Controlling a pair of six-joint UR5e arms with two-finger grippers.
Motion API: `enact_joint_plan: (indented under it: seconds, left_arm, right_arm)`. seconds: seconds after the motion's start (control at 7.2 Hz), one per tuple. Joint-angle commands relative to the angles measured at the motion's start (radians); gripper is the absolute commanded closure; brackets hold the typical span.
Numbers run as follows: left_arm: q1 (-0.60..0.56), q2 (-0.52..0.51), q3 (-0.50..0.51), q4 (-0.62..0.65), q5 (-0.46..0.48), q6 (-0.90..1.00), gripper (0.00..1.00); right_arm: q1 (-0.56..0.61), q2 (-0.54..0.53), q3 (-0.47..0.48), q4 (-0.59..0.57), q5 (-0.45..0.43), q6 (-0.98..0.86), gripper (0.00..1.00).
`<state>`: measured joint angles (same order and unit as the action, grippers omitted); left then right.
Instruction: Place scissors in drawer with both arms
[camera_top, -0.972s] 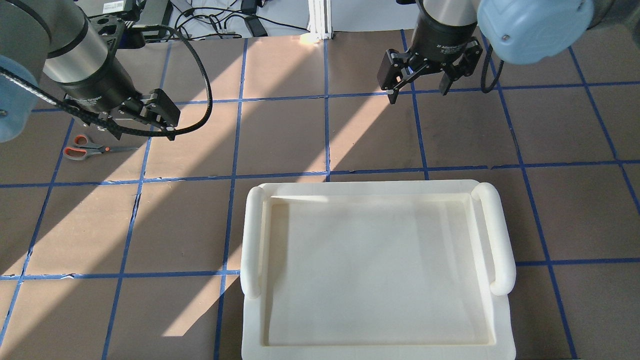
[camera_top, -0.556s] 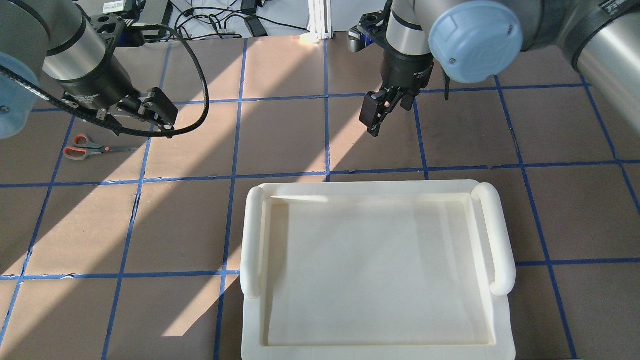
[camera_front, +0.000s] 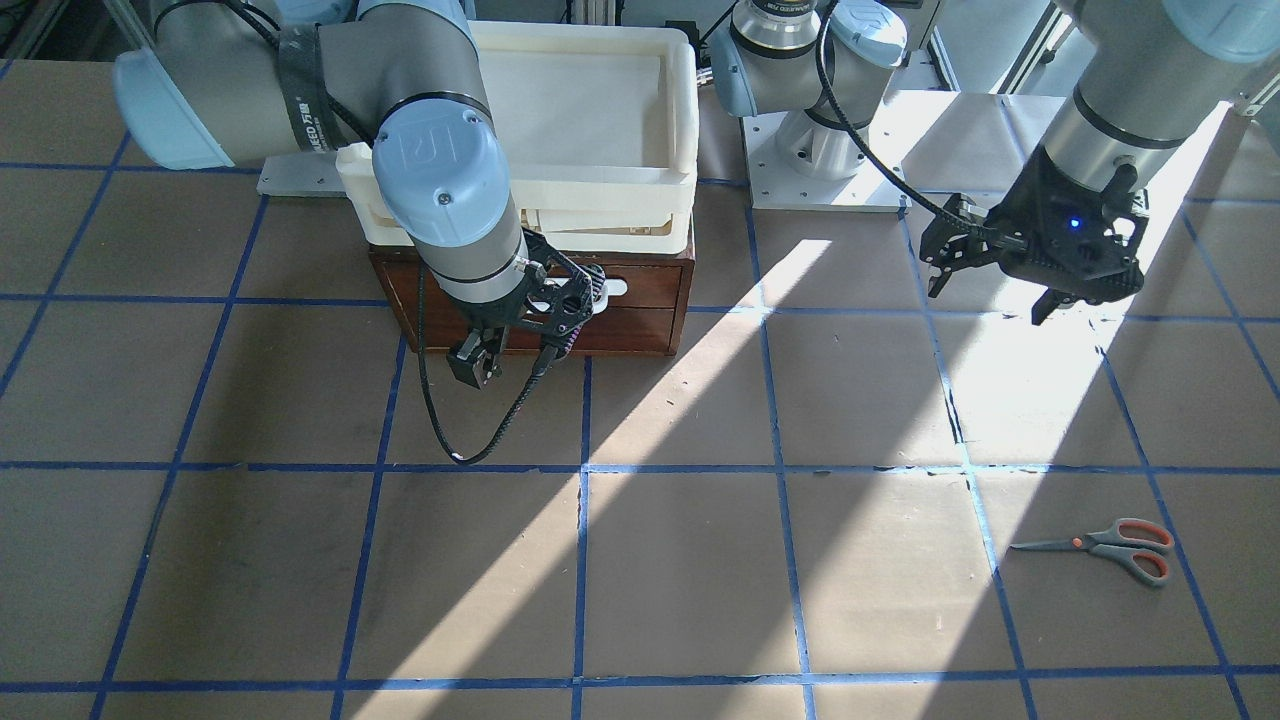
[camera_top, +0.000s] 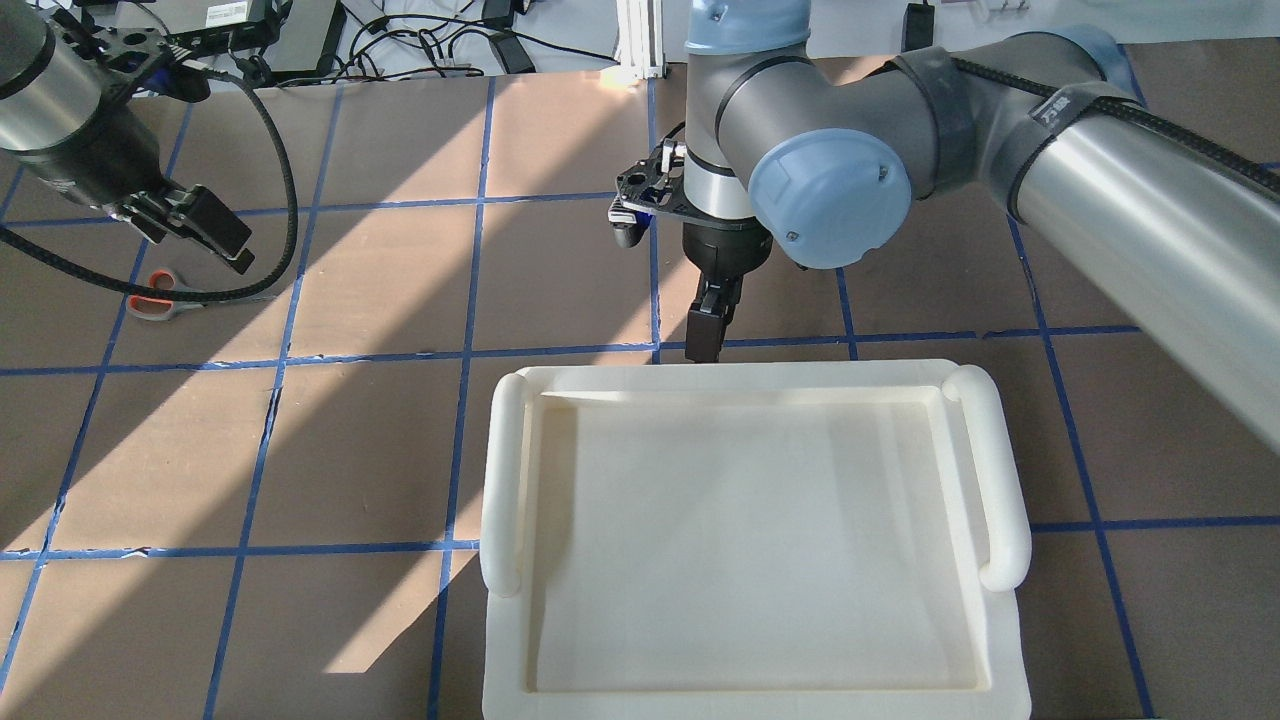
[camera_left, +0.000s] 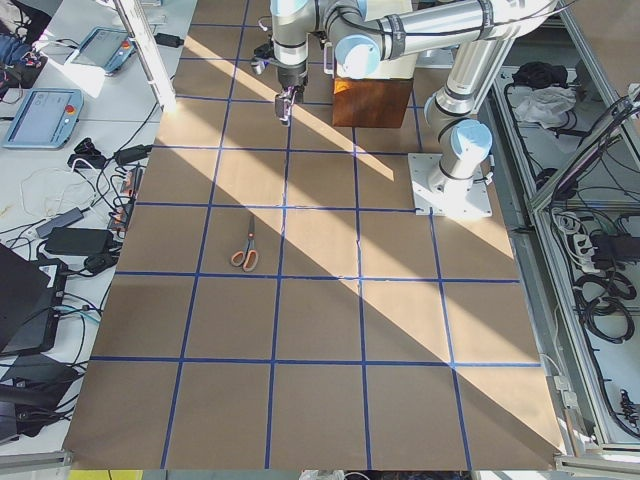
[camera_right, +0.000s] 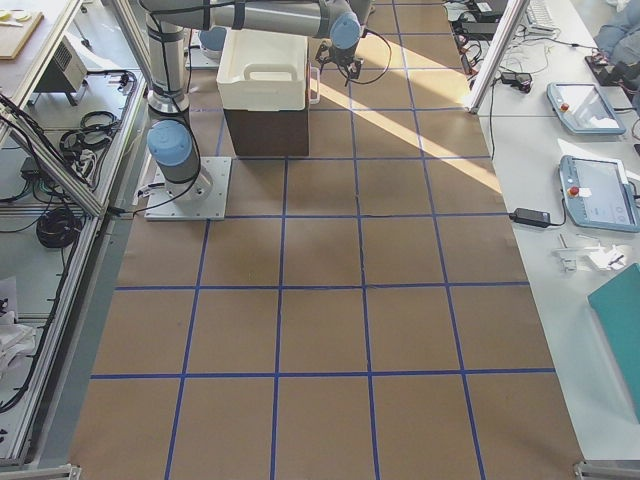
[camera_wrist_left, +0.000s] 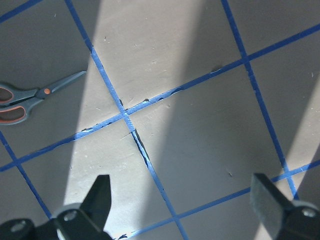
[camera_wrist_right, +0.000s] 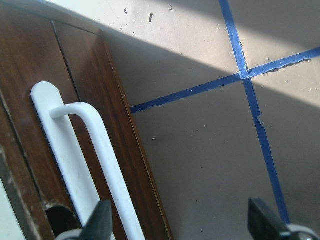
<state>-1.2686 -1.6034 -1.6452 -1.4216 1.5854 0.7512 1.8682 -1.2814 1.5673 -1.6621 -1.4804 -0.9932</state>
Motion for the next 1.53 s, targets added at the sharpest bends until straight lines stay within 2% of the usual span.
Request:
enact_joint_plan:
  seconds: [0.0,0.28,0.69,1.11,1.39]
  left_arm:
    - [0.093,-0.062,0.001,0.056,0.001,0.251,0.0]
    - [0.167,-0.133,0.001,0.093,-0.001,0.467,0.0]
    - [0.274,-0.268,0.001,0.257,-0.011,0.821,0.0]
    - [0.287,-0.387,0.01,0.372,-0.048,1.101,0.0]
    - [0.287,-0.466,0.022,0.473,-0.085,1.191,0.0]
  right_arm:
    - [0.008,0.01,0.005,-0.025,0.0,-0.19,0.02]
    - [0.008,0.02,0.005,-0.025,0.0,-0.228,0.0]
    - [0.008,0.036,0.01,-0.008,-0.001,-0.256,0.0]
    - [0.009,0.042,0.04,-0.007,-0.012,-0.255,0.0]
    - [0.012,0.059,0.045,-0.016,-0.014,-0.252,0.0]
